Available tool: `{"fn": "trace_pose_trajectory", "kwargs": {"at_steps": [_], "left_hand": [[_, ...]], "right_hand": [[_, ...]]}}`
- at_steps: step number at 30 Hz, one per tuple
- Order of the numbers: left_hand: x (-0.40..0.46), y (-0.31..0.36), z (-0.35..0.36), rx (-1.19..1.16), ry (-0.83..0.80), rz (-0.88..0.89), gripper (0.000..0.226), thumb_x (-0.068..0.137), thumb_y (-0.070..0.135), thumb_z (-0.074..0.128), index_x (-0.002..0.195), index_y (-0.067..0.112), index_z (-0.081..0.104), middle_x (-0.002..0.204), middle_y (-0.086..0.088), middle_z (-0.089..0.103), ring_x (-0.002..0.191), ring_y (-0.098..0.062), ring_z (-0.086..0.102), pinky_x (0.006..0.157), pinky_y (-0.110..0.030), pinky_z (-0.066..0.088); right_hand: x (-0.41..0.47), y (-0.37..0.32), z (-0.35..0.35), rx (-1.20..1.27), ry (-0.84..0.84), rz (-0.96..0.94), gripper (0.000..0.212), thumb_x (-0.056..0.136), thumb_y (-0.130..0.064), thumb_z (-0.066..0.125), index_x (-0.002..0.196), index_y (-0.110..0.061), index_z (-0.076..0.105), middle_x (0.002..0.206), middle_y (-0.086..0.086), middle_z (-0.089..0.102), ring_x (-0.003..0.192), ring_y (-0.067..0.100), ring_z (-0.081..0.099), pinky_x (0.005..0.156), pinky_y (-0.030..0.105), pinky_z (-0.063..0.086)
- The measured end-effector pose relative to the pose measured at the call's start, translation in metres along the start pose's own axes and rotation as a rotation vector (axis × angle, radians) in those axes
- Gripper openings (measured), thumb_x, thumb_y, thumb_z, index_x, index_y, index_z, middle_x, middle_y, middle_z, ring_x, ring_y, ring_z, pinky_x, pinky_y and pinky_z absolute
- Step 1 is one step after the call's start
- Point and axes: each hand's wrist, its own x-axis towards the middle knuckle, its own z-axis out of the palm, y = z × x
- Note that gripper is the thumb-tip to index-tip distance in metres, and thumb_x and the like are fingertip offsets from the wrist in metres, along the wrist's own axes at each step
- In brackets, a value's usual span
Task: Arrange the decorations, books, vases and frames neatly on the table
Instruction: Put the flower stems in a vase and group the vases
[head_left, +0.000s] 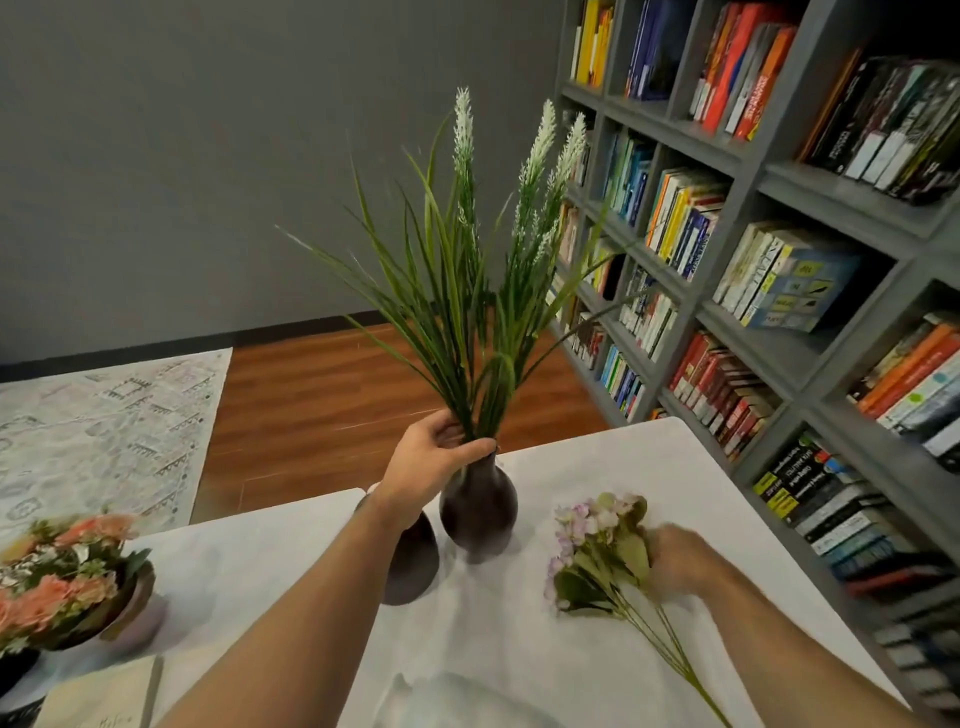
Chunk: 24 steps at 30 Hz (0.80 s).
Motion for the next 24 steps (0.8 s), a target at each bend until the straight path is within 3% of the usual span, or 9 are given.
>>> {"fn": "trace_pose_trajectory", "kwargs": {"at_steps": [2,4,6,10,15,18,22,24], "left_hand": [[-0.001,-0.001,0.002,0.014,-0.005,0.008,0.033,0.076,0.002,0.081,0.104,0.017,0.072,0.099,0.003,0.078,0.095,-0.013,0.073,0.078,-0.014,0.054],[-0.001,-0.002,0.005,0.029,0.003,0.013,0.032,0.076,0.003,0.081,0.103,0.018,0.072,0.097,0.004,0.078,0.092,-0.011,0.074,0.076,-0.013,0.053],[-0.002,-0.002,0.005,0.056,0.019,0.008,0.029,0.077,0.005,0.081,0.102,0.019,0.072,0.094,0.005,0.078,0.09,-0.01,0.074,0.074,-0.012,0.053],[-0.005,-0.004,0.004,0.114,0.013,-0.036,0.033,0.076,0.003,0.081,0.105,0.016,0.071,0.096,0.002,0.078,0.093,-0.013,0.074,0.079,-0.016,0.054],[-0.009,-0.007,0.001,0.182,-0.043,-0.092,0.051,0.07,-0.013,0.076,0.112,0.016,0.069,0.106,0.001,0.076,0.107,-0.016,0.069,0.1,-0.036,0.049],[-0.008,-0.009,0.0,0.209,-0.041,-0.101,0.055,0.068,-0.016,0.075,0.111,0.018,0.069,0.109,0.003,0.075,0.11,-0.014,0.067,0.104,-0.038,0.047],[-0.011,-0.006,0.002,0.172,-0.023,-0.099,0.061,0.065,-0.019,0.074,0.109,0.023,0.069,0.107,0.005,0.075,0.105,-0.01,0.069,0.1,-0.034,0.05],[-0.012,-0.004,0.002,0.147,-0.026,-0.099,0.064,0.066,-0.022,0.071,0.109,0.026,0.068,0.104,0.009,0.076,0.102,-0.008,0.07,0.092,-0.028,0.053]], "right_hand": [[-0.005,0.02,0.022,0.023,0.028,0.1,0.055,0.071,-0.025,0.079,0.12,-0.011,0.059,0.12,0.008,0.067,0.109,0.024,0.065,0.076,0.023,0.05],[-0.006,0.035,0.035,0.119,0.073,0.15,0.075,0.069,-0.021,0.084,0.132,-0.006,0.046,0.133,0.013,0.055,0.121,0.028,0.058,0.091,0.028,0.052],[-0.01,0.041,0.044,0.133,-0.024,0.151,0.086,0.067,-0.027,0.089,0.136,-0.005,0.041,0.138,0.012,0.05,0.127,0.027,0.053,0.098,0.028,0.049],[-0.016,0.042,0.057,0.008,-0.069,0.071,0.047,0.067,-0.026,0.084,0.1,-0.015,0.052,0.115,0.003,0.06,0.102,0.02,0.061,0.068,0.024,0.048],[-0.019,0.047,0.049,0.155,-0.054,-0.056,0.011,0.071,-0.014,0.075,0.081,-0.02,0.075,0.09,-0.001,0.073,0.087,0.017,0.071,0.071,0.024,0.055],[-0.027,0.04,0.018,0.273,0.067,-0.207,0.018,0.072,-0.009,0.078,0.064,-0.024,0.072,0.078,-0.004,0.075,0.081,0.013,0.072,0.077,0.029,0.057],[-0.052,0.008,-0.037,0.451,0.175,-0.437,0.024,0.077,-0.014,0.083,0.072,-0.035,0.073,0.079,-0.011,0.076,0.078,0.006,0.072,0.073,0.024,0.051],[-0.069,-0.015,-0.059,0.576,0.263,-0.543,0.02,0.076,-0.016,0.085,0.076,-0.032,0.074,0.081,-0.009,0.076,0.079,0.007,0.072,0.078,0.027,0.052]]}}
